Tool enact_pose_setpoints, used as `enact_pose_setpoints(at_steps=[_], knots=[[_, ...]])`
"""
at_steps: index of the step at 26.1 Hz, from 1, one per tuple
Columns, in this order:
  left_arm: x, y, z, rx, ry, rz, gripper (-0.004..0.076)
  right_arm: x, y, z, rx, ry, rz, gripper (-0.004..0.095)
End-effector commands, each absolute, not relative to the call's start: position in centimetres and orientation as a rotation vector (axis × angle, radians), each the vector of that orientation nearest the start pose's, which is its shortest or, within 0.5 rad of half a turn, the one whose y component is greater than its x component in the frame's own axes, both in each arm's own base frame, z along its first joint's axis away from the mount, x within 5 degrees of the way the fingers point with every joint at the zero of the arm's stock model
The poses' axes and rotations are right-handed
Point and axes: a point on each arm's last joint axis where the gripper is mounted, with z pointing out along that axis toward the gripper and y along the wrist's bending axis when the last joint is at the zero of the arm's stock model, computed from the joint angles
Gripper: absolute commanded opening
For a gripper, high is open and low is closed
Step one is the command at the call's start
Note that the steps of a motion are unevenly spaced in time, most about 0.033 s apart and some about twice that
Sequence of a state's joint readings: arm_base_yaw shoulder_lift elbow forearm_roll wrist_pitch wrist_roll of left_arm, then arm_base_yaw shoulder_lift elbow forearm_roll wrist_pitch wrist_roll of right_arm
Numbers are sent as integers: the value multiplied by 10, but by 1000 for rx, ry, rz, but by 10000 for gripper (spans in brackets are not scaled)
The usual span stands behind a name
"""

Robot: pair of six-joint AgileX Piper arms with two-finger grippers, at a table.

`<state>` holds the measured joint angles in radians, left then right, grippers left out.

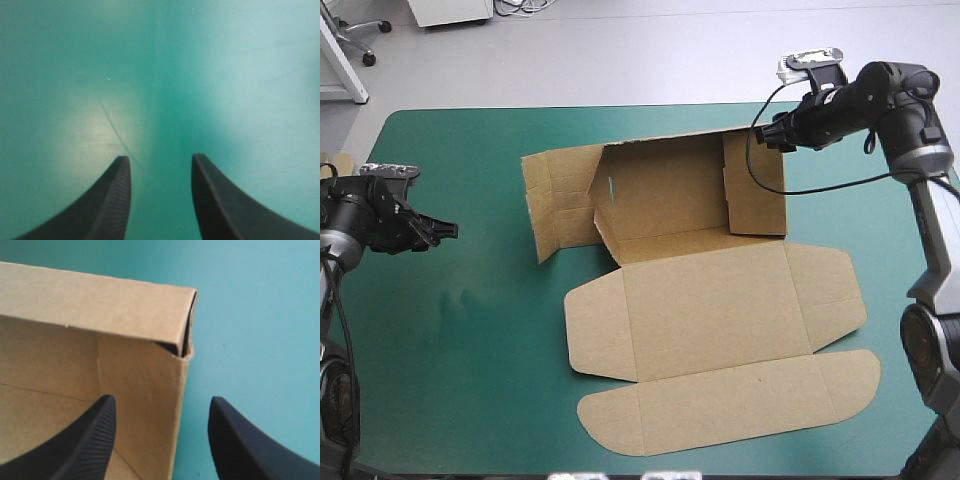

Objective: Fold the box

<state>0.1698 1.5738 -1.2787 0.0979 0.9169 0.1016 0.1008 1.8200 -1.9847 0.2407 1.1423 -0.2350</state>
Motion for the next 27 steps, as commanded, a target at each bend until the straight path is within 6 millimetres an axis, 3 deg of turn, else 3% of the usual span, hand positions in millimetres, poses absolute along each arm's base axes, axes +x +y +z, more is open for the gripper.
enact_pose_setpoints(at_steps=[1, 7, 10, 13, 15, 18, 27], knots=[[320, 62, 318, -46, 2594, 209, 288, 364, 55, 426, -370, 2295, 242, 501], [320, 62, 318, -47, 2594, 207, 288, 304, 49, 399, -367, 2105, 196, 482], [320, 62, 318, -47, 2594, 207, 288, 282, 48, 384, -344, 1953, 147, 484], [321, 61, 318, -49, 2592, 204, 288, 275, 50, 360, -349, 1919, 114, 517], [321, 61, 318, -54, 2592, 192, 288, 281, 53, 342, -342, 1965, 137, 634], [321, 59, 318, -31, 2594, 177, 288, 294, 55, 325, -345, 2028, 147, 711], [321, 59, 318, -34, 2598, 166, 288, 355, 65, 286, -349, 2154, 173, 703]])
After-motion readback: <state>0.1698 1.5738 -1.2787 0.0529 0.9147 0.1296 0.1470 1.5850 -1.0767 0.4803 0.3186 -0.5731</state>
